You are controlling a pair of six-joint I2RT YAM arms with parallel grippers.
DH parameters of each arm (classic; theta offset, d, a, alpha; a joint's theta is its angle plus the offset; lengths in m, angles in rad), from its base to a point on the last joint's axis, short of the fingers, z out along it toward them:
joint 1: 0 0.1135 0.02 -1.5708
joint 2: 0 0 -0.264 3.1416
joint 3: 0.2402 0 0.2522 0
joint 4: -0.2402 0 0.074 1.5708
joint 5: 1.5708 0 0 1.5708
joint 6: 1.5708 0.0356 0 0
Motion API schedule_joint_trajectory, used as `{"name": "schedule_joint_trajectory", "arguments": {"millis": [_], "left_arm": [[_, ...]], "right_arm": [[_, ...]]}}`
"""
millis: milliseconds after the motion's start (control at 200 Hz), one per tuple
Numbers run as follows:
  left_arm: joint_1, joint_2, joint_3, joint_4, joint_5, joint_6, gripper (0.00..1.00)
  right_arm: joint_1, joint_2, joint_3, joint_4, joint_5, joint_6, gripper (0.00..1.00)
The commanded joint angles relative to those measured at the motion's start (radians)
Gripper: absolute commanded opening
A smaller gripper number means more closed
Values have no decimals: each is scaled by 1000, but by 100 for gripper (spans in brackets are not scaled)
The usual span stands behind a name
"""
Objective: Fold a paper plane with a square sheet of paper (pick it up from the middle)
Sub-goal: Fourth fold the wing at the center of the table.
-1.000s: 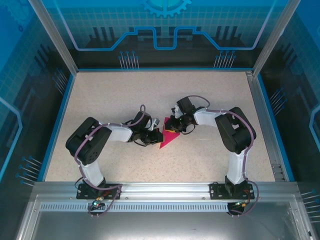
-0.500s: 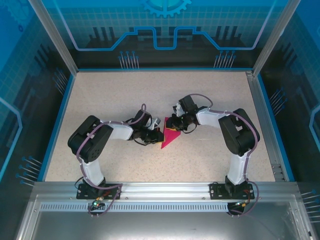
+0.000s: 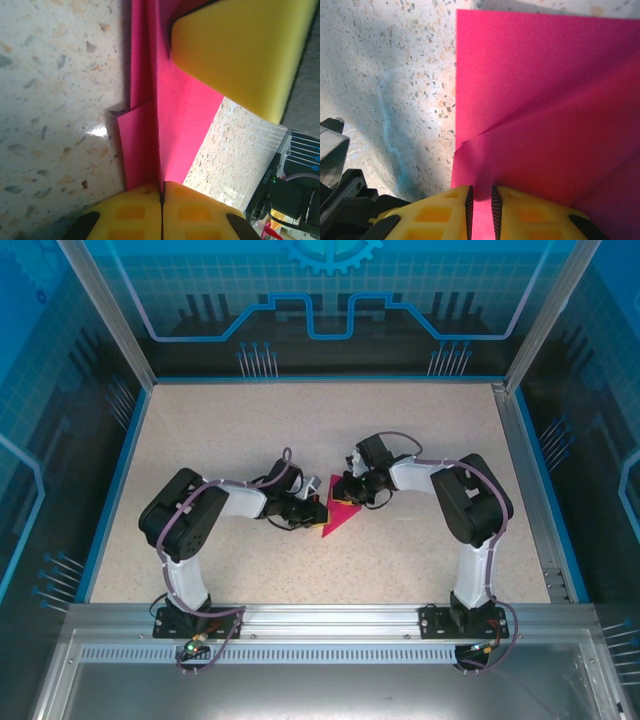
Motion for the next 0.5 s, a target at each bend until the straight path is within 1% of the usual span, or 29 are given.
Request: {"name": "schedule_joint_trajectory", "arguments": {"millis": [0, 70, 145, 285, 495], "left_arm": [[11, 23, 19, -30, 28, 6, 9], [11, 20, 20, -43, 28, 9, 11], [11, 6, 13, -52, 21, 8, 17], [11, -15, -2, -59, 27, 13, 19], [9, -28, -18, -62, 28, 13, 9]], "right_arm": [[-5, 34, 8, -32, 23, -12, 21], [-5, 34, 6, -45, 41, -12, 20], [-5, 30, 2, -53, 59, -12, 20], [-5, 28, -3, -53, 68, -4, 20], [-5, 29, -9, -48, 75, 2, 20]]}}
